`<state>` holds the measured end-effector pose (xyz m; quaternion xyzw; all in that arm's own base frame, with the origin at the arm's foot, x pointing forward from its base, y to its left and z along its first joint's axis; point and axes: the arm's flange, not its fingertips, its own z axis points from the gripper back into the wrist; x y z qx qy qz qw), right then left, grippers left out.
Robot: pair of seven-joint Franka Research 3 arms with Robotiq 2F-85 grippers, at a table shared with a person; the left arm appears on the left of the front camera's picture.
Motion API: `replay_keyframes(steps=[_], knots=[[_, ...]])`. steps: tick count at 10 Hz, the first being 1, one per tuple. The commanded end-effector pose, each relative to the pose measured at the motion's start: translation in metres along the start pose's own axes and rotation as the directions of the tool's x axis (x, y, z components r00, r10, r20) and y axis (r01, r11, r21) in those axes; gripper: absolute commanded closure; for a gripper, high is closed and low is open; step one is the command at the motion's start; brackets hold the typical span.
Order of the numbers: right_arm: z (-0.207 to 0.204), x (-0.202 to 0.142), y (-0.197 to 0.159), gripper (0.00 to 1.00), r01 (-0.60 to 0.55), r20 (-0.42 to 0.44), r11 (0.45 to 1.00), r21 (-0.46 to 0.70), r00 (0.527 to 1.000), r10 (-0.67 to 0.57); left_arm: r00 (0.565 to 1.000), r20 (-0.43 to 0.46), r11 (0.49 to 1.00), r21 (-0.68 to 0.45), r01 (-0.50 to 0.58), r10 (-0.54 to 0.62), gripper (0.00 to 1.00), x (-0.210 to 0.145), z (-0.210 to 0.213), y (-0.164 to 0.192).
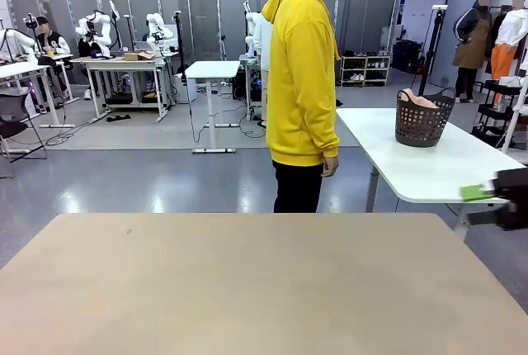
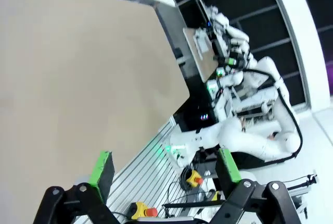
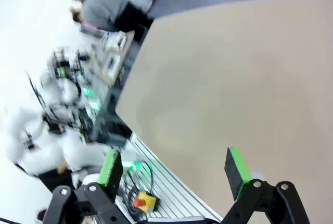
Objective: Fold the towel.
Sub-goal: Grab the top end of the 100 cm Hotel Towel extended by the human.
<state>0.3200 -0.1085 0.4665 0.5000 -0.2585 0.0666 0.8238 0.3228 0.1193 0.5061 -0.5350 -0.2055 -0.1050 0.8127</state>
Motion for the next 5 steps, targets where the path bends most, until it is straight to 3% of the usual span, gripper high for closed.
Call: replay_keyframes(steps=[1, 2, 5], knots=[[0.023, -0.04, -0.009, 0.0, 0.033, 0.138, 0.999, 0.011, 0.99, -0.034, 0.991, 0.126, 0.999, -0.007, -0.051, 0.051, 0.0, -0.021, 0.026, 0.013], [0.044, -0.05, -0.013, 0.0, 0.058, 0.205, 0.998, -0.002, 0.977, -0.056, 0.98, 0.178, 0.996, -0.009, -0.085, 0.085, 0.0, -0.035, 0.044, 0.022], [0.089, -0.072, -0.023, 0.0, 0.145, 0.293, 0.987, -0.064, 0.948, -0.121, 0.936, 0.335, 0.992, 0.027, -0.123, 0.107, 0.0, -0.07, 0.092, 0.023]])
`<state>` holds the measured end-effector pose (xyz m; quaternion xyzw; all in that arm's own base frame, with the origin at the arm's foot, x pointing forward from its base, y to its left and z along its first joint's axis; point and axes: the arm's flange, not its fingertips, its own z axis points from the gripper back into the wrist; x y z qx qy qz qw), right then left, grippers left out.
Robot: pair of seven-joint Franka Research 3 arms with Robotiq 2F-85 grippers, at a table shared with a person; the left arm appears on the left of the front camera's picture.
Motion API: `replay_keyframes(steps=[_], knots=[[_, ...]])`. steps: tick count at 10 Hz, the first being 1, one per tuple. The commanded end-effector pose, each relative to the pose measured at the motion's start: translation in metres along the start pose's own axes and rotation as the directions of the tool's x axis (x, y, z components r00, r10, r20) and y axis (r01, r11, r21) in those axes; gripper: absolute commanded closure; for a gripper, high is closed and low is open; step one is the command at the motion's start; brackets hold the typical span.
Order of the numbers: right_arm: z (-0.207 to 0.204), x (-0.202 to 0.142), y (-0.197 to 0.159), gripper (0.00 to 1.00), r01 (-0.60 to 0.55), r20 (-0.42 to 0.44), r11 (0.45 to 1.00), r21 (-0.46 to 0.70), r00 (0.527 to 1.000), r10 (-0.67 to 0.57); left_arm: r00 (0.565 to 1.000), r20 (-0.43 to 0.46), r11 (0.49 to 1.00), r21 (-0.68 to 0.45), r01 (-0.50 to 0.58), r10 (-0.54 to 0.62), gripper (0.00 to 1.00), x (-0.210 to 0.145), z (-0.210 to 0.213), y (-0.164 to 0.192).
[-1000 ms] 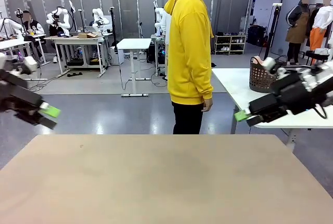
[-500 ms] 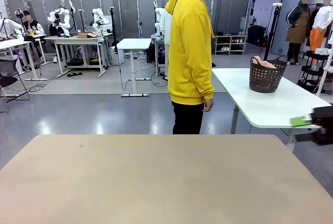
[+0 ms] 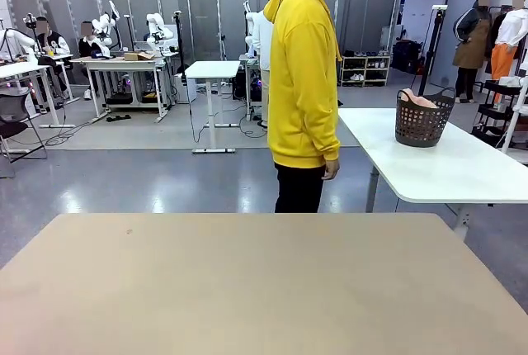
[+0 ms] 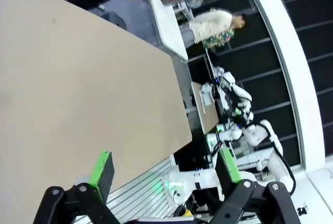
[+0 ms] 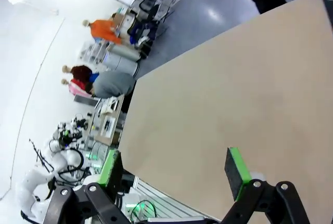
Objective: Fold the towel.
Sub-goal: Grab the top end of the 100 cm Hotel Towel extended by the human.
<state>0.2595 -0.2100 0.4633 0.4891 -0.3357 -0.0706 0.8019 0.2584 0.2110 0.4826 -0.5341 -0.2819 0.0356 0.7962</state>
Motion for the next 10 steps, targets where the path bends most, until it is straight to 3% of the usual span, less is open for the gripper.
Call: replay_keyframes(steps=[1, 4, 5, 6, 10], knots=[[0.005, -0.041, 0.002, 0.0, -0.003, 0.046, 1.0, -0.018, 0.999, 0.003, 0.996, 0.086, 1.0, 0.017, -0.007, 0.006, 0.0, -0.013, 0.016, -0.007], [0.014, -0.039, 0.004, 0.0, 0.003, 0.052, 0.999, -0.053, 0.999, 0.0, 0.992, 0.123, 0.998, 0.066, -0.008, 0.0, 0.0, -0.02, 0.03, -0.012], [0.009, -0.037, 0.005, 0.0, -0.004, 0.029, 0.999, -0.051, 1.0, 0.006, 0.995, 0.098, 0.999, 0.05, 0.022, -0.027, 0.0, -0.02, 0.026, -0.015], [0.032, -0.008, -0.006, 0.0, 0.028, 0.072, 0.999, -0.039, 0.997, -0.025, 0.993, 0.116, 0.999, 0.046, 0.0, -0.006, 0.0, -0.017, 0.038, -0.008], [0.032, -0.008, -0.006, 0.0, 0.028, 0.072, 0.999, -0.039, 0.997, -0.025, 0.993, 0.116, 0.999, 0.046, 0.0, -0.006, 0.0, -0.017, 0.038, -0.008]])
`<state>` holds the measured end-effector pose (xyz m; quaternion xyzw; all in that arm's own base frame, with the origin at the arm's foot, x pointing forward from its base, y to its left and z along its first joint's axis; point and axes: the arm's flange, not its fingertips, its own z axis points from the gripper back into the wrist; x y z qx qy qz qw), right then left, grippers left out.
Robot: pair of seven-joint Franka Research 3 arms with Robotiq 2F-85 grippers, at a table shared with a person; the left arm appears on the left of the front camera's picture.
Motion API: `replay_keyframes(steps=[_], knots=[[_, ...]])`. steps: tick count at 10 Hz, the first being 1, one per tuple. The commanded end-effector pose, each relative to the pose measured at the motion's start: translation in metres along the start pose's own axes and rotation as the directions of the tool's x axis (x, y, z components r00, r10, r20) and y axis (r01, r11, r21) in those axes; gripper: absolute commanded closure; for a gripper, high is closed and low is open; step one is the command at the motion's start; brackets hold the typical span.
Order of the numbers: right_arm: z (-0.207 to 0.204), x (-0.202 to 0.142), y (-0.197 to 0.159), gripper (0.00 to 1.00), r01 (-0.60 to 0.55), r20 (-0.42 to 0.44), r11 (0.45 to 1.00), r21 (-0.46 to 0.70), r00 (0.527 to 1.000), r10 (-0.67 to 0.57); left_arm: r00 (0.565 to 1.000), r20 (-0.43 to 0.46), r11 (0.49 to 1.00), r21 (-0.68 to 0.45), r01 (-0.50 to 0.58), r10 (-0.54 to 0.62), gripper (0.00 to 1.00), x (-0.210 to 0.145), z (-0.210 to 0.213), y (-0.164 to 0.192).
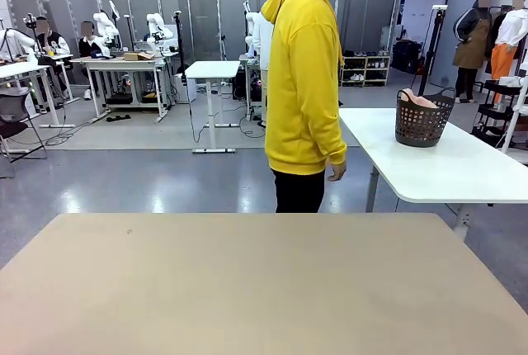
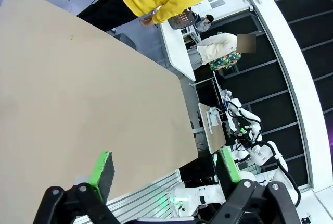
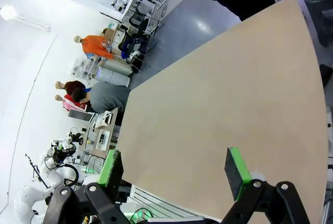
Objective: Fold the towel.
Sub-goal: Grab the top end of the 100 cm Hotel Towel extended by the human.
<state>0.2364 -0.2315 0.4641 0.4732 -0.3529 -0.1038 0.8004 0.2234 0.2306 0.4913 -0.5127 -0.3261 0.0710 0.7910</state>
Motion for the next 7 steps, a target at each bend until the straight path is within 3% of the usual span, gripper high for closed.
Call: replay_keyframes(steps=[1, 7], knots=[[0.002, 0.0, -0.0006, 0.0, 0.0, 0.008, 1.0, 0.004, 1.0, -0.001, 1.0, 0.004, 1.0, 0.001, 0.0, 0.0, 0.0, 0.0016, 0.0021, 0.0001], [0.002, 0.0, -0.0006, 0.0, 0.0, 0.008, 1.0, 0.004, 1.0, -0.001, 1.0, 0.004, 1.0, 0.001, 0.0, 0.0, 0.0, 0.0016, 0.0021, 0.0001]])
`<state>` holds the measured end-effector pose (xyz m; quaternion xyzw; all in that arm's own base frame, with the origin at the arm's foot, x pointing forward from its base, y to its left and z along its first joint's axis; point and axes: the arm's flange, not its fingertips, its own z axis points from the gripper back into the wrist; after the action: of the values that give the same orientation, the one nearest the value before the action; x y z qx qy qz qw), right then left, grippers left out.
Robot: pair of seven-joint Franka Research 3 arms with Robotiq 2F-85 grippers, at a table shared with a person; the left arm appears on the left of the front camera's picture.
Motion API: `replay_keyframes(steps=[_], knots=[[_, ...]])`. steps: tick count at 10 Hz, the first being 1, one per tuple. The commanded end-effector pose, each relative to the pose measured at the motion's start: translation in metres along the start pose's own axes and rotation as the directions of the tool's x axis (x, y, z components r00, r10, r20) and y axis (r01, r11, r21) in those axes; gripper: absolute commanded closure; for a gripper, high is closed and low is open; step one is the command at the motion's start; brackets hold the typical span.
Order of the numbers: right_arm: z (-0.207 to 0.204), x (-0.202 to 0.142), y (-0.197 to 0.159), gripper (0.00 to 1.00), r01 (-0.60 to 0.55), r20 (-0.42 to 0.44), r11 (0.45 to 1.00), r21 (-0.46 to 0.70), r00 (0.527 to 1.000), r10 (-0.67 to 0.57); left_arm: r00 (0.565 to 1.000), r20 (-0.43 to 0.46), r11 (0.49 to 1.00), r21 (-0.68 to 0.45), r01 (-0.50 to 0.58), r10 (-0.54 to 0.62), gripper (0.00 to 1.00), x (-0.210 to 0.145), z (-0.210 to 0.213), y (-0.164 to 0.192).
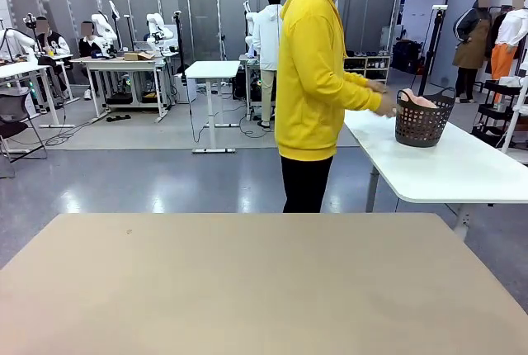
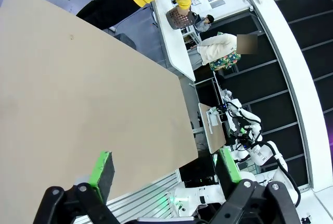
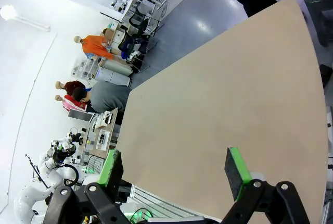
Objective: Fold the towel.
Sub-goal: Grab the top end of the 100 cm Hotel Towel extended by the human.
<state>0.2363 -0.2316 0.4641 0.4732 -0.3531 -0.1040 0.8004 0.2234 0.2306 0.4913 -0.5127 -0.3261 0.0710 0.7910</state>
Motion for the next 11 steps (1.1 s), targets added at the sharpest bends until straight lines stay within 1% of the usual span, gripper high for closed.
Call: replay_keyframes(steps=[1, 11], knots=[[0.0019, 0.0, -0.0005, 0.0, 0.0, 0.008, 1.0, 0.004, 1.0, 0.0, 1.0, 0.004, 1.0, 0.001, 0.0, 0.0, 0.0, 0.0015, 0.0021, 0.0001], [0.0019, 0.0, -0.0005, 0.0, 0.0, 0.008, 1.0, 0.004, 1.0, 0.0, 1.0, 0.004, 1.0, 0.001, 0.0, 0.0, 0.0, 0.0015, 0.0021, 0.0001]])
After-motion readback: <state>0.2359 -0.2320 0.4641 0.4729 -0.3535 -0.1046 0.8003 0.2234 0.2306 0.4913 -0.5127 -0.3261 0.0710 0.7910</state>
